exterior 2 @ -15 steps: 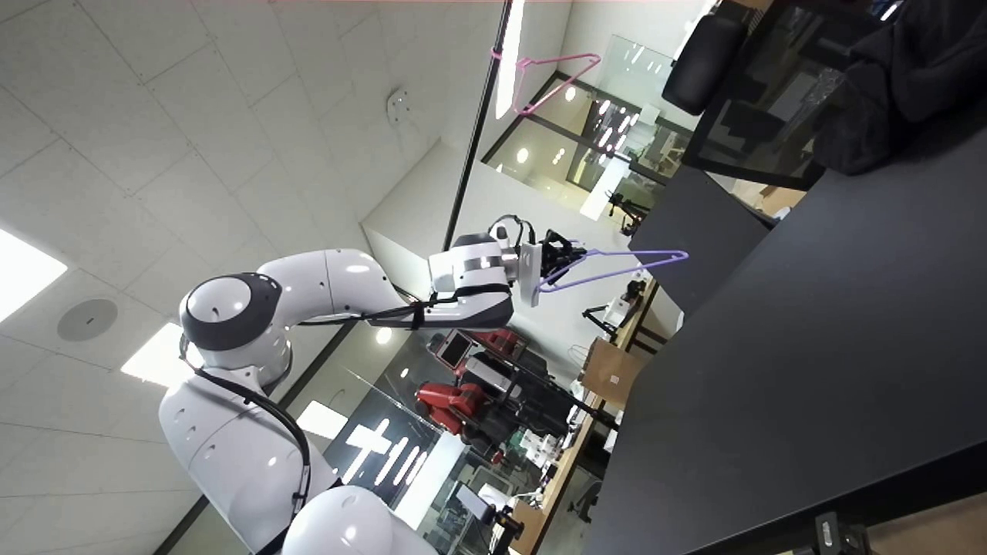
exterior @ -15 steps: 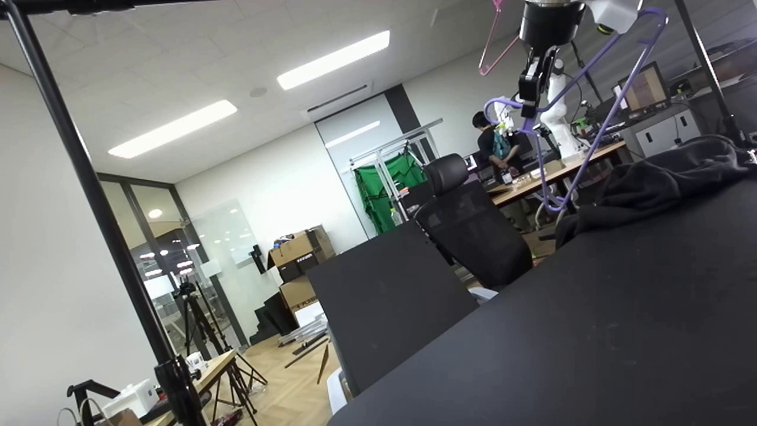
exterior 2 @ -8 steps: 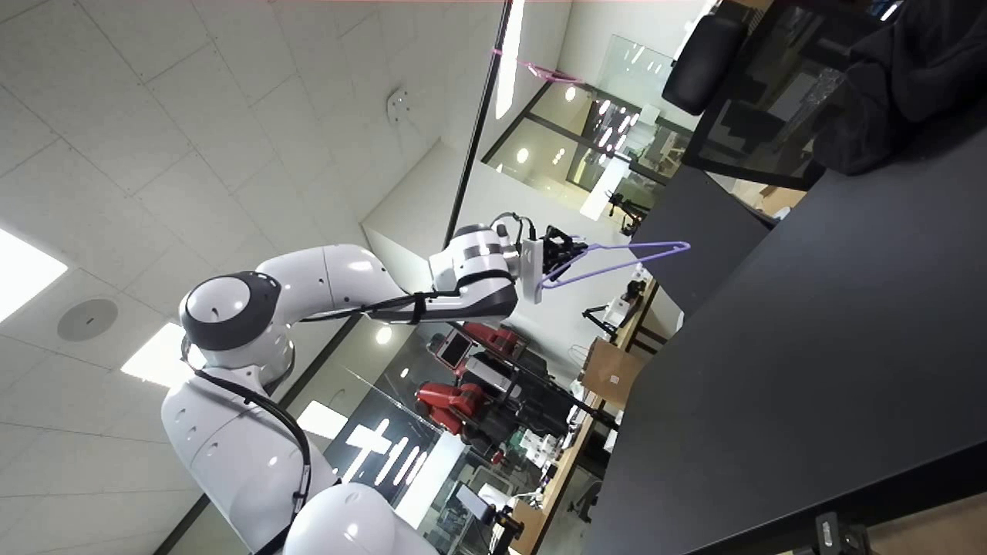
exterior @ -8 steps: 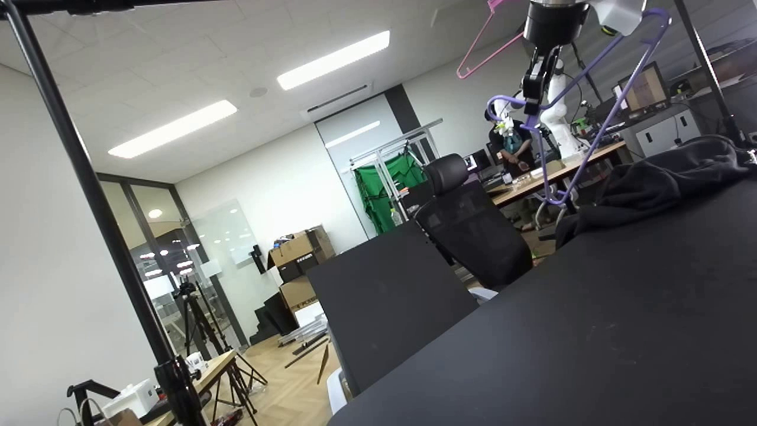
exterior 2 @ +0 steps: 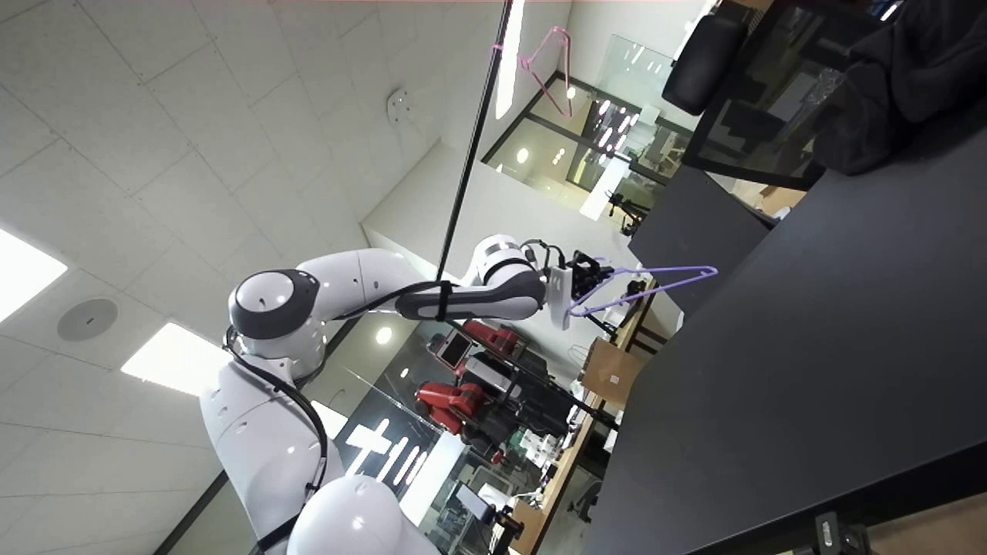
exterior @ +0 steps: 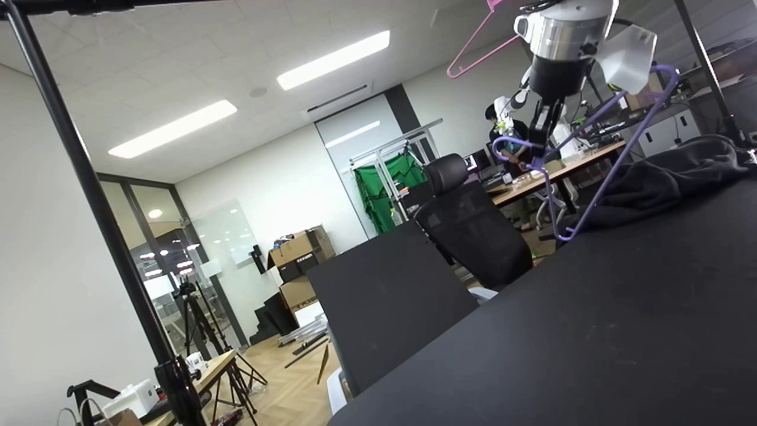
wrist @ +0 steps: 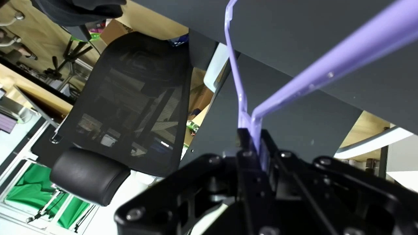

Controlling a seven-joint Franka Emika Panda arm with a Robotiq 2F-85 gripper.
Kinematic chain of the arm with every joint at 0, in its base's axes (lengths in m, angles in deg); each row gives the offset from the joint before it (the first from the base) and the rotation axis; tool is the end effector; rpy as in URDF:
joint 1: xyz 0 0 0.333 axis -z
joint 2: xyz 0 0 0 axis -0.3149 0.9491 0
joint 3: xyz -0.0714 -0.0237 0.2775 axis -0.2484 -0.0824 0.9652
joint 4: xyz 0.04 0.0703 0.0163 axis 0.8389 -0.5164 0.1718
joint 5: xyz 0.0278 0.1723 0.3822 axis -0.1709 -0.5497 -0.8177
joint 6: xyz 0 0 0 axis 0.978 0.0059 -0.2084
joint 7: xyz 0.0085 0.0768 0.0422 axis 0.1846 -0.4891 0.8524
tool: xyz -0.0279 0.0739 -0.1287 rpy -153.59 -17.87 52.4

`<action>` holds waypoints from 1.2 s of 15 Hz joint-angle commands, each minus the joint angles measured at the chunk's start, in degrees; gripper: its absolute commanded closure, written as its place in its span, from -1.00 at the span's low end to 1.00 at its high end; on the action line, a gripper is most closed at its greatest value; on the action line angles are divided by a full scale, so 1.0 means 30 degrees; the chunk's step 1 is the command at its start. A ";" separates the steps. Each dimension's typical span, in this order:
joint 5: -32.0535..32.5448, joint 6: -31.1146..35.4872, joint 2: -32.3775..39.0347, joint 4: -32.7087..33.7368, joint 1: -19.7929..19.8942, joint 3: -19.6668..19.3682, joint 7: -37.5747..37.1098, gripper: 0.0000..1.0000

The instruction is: Unhang the blue coat hanger and put it on the table

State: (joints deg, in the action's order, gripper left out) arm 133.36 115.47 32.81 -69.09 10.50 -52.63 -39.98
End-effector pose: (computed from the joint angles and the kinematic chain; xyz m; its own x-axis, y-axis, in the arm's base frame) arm 0.6396 0.0424 0.2568 0.6409 0.4152 0.6457 0.2004 -0.9024 0.3814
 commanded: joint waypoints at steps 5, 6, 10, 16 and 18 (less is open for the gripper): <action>0.6704 -0.2298 0.3019 0.1714 -0.0240 0.1584 -0.7784 0.96; 0.7377 -0.2613 0.3231 0.1692 -0.0170 0.1841 -0.8426 0.96; 0.7677 -0.2790 0.3537 0.1325 -0.0117 0.2135 -0.8403 0.19; 0.4411 0.1144 0.2286 0.0666 0.0423 0.1188 -0.5673 -0.62; 0.4492 0.0832 0.2949 0.1149 0.0336 0.1368 -0.5926 -0.90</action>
State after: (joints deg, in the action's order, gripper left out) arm 146.71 118.10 41.62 -65.66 11.53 -48.58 -57.63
